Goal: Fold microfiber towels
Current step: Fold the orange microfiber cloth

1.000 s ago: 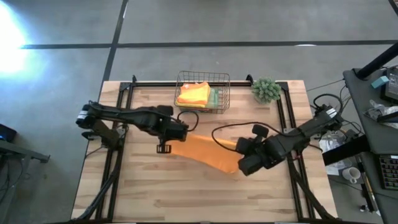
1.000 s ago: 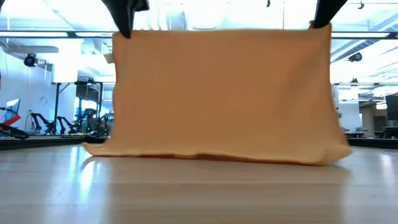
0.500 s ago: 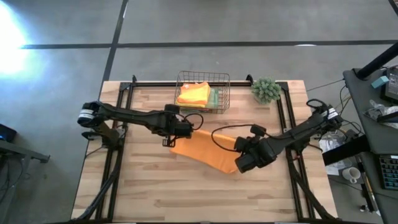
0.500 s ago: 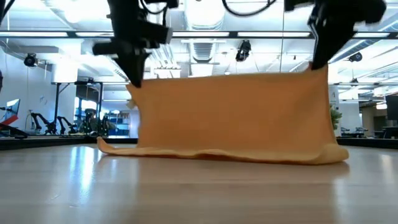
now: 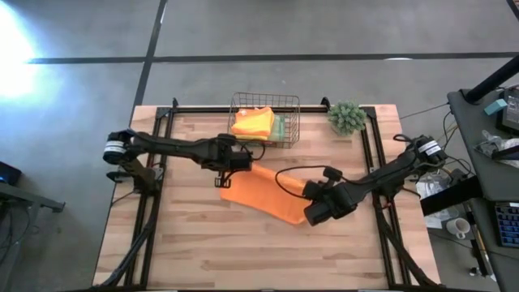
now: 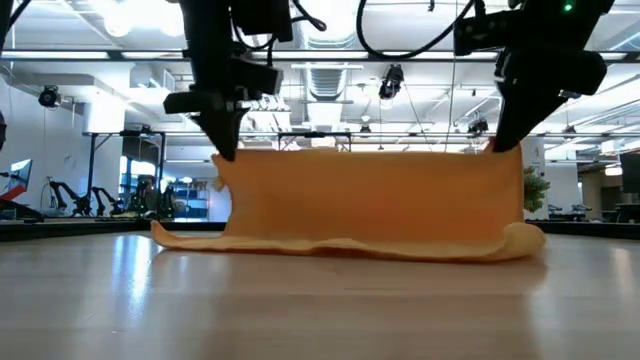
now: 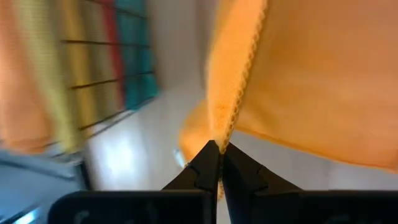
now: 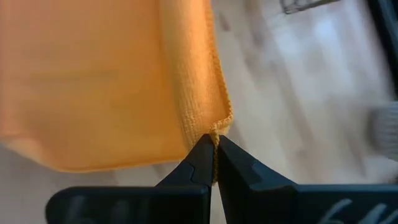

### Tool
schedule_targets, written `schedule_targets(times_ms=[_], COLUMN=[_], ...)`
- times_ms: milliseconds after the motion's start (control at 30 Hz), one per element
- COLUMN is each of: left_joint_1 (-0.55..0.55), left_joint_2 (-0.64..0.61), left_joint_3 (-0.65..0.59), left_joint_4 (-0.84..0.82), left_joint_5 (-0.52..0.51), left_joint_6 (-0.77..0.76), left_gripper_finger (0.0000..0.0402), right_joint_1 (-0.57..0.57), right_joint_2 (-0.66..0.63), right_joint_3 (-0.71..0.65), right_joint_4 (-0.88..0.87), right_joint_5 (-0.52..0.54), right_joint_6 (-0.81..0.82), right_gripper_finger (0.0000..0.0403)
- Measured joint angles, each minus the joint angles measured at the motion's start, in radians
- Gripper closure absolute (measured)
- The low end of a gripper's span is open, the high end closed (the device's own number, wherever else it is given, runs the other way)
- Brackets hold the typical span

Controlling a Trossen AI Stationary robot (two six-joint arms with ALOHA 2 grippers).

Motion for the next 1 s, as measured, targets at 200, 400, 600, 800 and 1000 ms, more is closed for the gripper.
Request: schedule_targets(times_ms=[200, 400, 600, 800, 1000], left_joint_1=[-0.027, -0.083, -0.126, -0.139, -0.144], left_joint_2=[0.000, 0.000, -0.001, -0.001, -0.001], left_joint_3=[-0.087, -0.119, -0.147, -0.149, -0.149], left_joint_4=[0.009, 0.012, 0.075, 0.084, 0.085], left_joint_5=[0.100, 0.139, 0.187, 0.268, 0.292], left_joint_6=[-0.004, -0.035, -0.061, -0.108, -0.105], left_gripper_finger=[0.0402, 0.0402, 0.0402, 0.0402, 0.0401], right_joint_1=[0.000, 0.009, 0.018, 0.029, 0.029], right_joint_2=[0.000, 0.000, 0.001, 0.002, 0.002], right_joint_3=[-0.048, -0.075, -0.126, -0.128, -0.124], right_joint_4=[0.162, 0.258, 0.347, 0.398, 0.440], right_joint_5=[-0.077, -0.116, -0.174, -0.190, -0.247], right_joint_6=[-0.015, -0.007, 0.019, 0.023, 0.022], right_gripper_finger=[0.0394, 0.0394, 0.0394, 0.0394, 0.0394])
